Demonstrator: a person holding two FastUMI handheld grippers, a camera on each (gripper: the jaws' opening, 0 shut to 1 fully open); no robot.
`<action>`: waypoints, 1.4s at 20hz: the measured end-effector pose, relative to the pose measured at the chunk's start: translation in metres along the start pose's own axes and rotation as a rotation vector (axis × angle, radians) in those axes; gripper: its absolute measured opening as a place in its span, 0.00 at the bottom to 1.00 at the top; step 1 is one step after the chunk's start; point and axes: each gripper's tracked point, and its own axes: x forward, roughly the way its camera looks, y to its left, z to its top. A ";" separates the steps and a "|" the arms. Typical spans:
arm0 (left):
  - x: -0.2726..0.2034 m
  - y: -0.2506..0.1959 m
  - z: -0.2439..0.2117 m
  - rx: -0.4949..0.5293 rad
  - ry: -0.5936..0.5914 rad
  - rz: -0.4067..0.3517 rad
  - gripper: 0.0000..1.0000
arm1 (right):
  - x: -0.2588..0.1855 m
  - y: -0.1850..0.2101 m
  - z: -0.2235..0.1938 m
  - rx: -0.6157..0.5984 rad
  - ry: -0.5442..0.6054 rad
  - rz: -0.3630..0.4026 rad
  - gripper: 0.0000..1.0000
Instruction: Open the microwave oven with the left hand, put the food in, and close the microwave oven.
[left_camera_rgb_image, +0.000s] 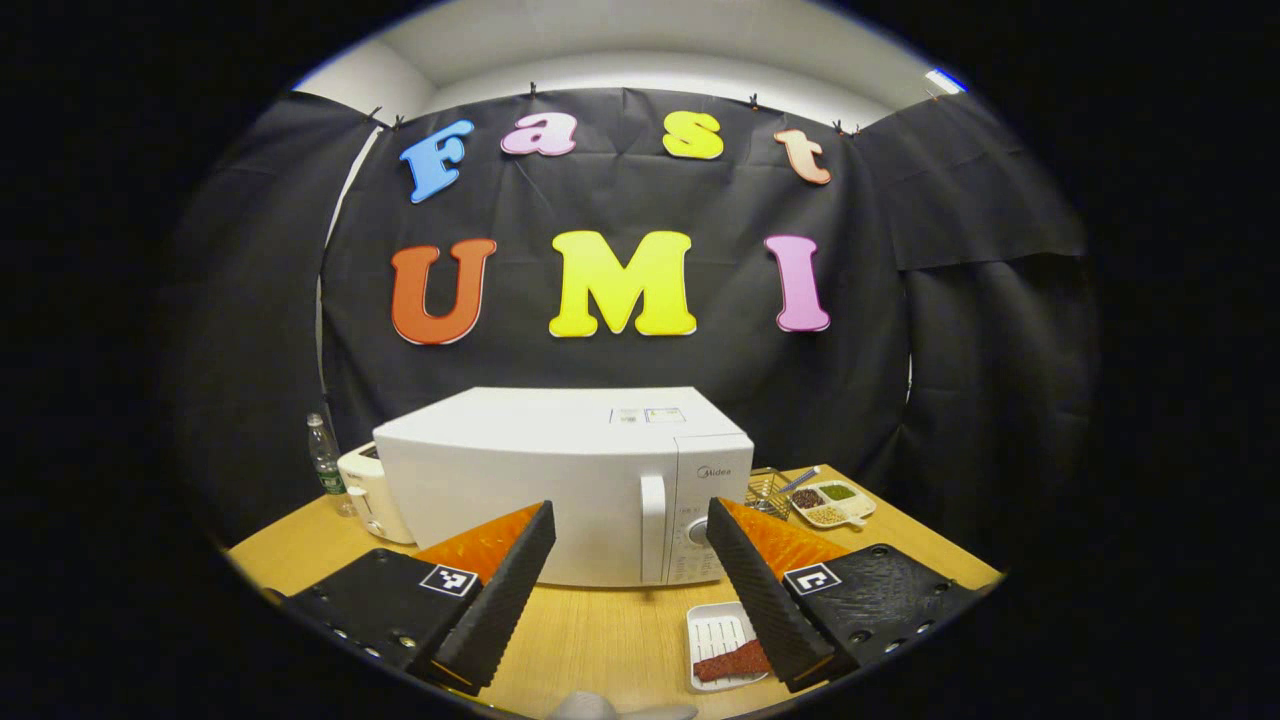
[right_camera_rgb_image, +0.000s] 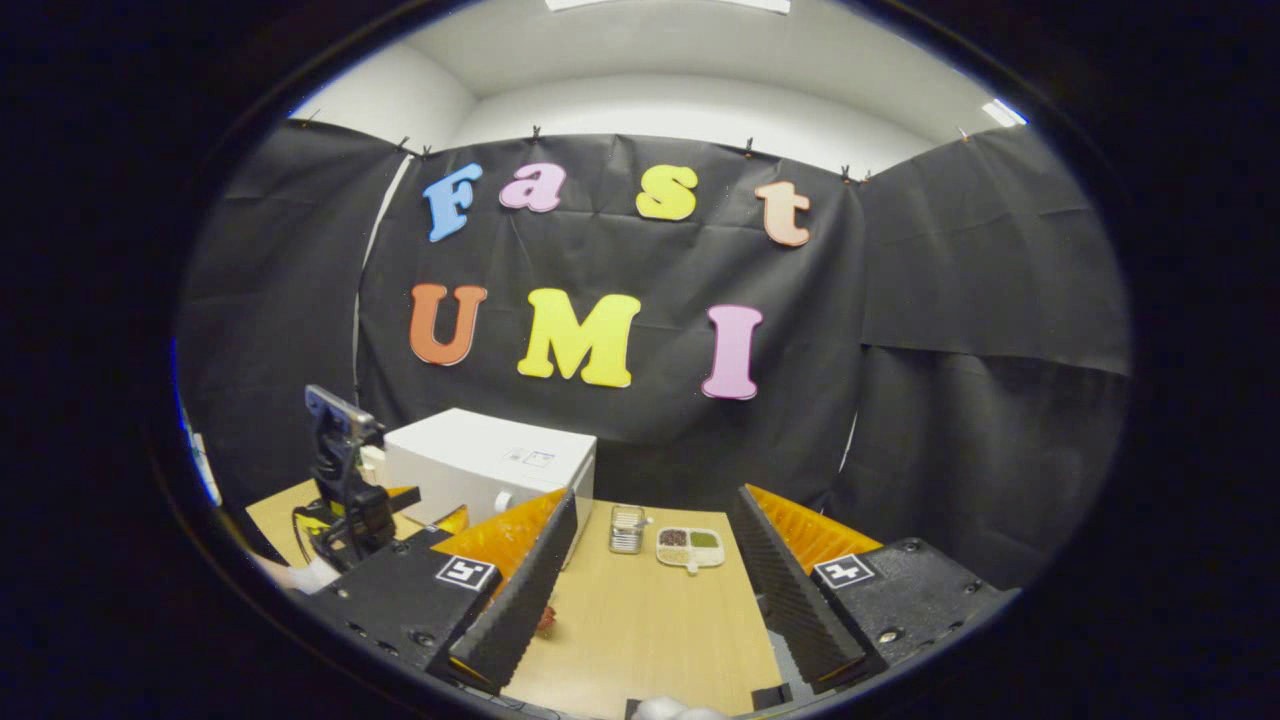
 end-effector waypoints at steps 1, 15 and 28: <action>0.017 -0.004 -0.009 -0.005 0.010 0.001 0.95 | 0.005 -0.002 0.000 -0.005 0.005 -0.001 1.00; 0.115 -0.020 -0.068 -0.022 0.040 -0.016 0.70 | 0.052 -0.038 -0.032 0.005 0.096 -0.029 1.00; 0.114 -0.010 -0.068 0.010 0.047 -0.003 0.10 | 0.053 -0.025 -0.034 -0.009 0.104 0.020 1.00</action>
